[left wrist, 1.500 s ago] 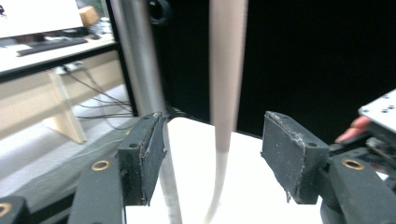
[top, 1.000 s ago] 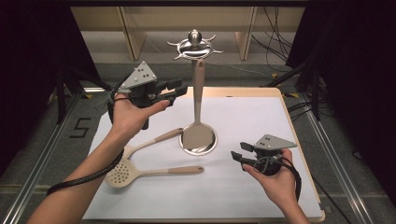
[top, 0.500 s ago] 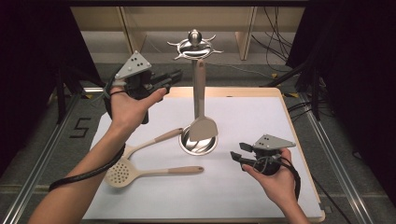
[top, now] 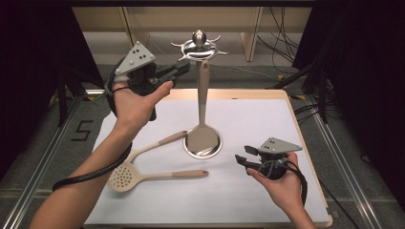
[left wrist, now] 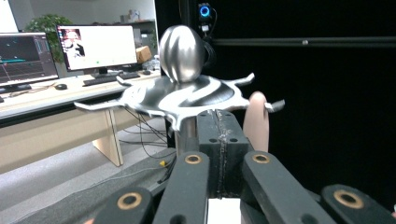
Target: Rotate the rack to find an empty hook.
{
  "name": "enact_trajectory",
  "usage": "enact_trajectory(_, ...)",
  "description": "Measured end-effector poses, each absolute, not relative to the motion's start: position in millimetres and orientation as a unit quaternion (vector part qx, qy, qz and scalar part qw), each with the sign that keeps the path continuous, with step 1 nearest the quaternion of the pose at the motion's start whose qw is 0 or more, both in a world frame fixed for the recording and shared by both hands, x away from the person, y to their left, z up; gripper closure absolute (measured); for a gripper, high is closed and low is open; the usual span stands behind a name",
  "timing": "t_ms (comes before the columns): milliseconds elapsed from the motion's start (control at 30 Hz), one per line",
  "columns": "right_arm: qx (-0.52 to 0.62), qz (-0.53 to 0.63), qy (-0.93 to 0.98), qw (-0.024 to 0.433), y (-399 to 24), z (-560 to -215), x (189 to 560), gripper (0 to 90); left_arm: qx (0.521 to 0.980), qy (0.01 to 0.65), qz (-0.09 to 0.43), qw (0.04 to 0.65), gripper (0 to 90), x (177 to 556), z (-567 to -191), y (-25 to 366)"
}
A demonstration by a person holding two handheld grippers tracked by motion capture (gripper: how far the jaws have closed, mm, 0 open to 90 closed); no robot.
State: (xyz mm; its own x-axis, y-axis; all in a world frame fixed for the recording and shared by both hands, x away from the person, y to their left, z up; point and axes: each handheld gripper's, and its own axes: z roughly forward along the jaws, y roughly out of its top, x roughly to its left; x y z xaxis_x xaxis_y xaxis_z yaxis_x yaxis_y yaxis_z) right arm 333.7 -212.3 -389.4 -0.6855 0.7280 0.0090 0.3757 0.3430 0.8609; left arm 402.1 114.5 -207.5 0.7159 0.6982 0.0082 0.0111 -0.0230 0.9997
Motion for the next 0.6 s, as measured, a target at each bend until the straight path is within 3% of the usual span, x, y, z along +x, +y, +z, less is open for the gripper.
enact_trajectory(600,0.355,0.454,0.797,0.182,-210,-389,332,52.1,0.650,0.295,0.290,0.637,89.6,416,-207,125)
